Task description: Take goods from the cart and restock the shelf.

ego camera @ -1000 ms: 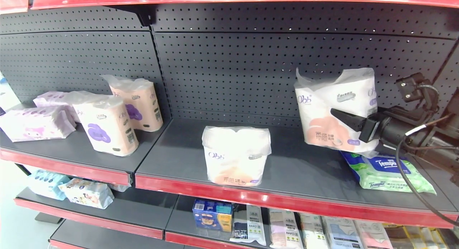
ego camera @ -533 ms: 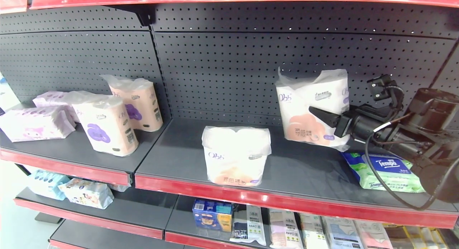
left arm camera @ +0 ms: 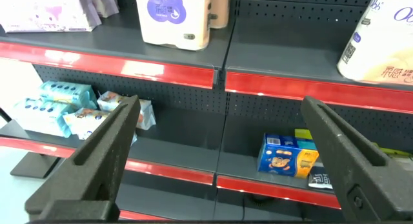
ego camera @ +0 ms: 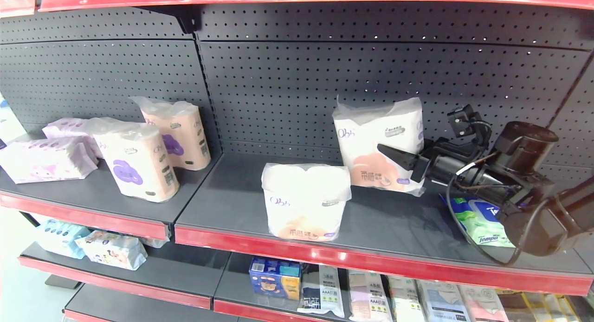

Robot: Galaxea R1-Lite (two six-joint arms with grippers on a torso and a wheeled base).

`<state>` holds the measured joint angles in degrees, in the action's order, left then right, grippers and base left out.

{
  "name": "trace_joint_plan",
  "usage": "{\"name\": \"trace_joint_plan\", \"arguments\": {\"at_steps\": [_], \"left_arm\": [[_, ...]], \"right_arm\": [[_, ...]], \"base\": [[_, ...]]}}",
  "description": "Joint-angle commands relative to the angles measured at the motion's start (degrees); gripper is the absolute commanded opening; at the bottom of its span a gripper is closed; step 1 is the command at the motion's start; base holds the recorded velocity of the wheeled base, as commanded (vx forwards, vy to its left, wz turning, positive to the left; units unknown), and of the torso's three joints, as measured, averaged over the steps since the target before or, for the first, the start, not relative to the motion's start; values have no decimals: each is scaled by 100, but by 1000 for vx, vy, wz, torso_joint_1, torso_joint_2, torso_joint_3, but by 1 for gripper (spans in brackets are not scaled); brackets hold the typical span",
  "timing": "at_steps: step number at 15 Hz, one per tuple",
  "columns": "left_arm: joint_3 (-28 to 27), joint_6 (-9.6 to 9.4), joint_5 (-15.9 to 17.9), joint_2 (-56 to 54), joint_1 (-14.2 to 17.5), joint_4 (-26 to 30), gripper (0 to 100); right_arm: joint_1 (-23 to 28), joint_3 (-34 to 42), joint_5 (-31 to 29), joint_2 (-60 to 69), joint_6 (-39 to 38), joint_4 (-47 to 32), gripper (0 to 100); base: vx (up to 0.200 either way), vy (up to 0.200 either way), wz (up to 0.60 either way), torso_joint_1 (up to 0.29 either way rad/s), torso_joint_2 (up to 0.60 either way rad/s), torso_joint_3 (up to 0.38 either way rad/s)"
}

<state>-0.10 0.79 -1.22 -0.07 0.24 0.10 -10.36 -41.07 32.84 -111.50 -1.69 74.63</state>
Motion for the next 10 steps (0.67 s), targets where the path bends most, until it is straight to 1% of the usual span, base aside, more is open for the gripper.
{"name": "trace_joint_plan", "arguments": {"at_steps": [1,4,5,6,10], "left_arm": [[1,0,-1,7,2,-1,100],[1,0,-1,7,2,-1,100],[-8,0,-1,7,2,-1,100],[1,0,-1,7,2,-1,100],[1,0,-1,7,2,-1,100]], "right_arm": [[8,-235,135,-355,2,8,0],[-10,-534,398,-654,20,16,0],[-10,-613,434,-707,20,43,0],[-10,-885,469,-892,20,113,0],[-98,-1193,504,-1076,-6,131,0]], "base": [[0,0,0,0,0,0],[0,0,0,0,0,0],[0,0,0,0,0,0],[0,0,0,0,0,0],[0,0,0,0,0,0]]}}
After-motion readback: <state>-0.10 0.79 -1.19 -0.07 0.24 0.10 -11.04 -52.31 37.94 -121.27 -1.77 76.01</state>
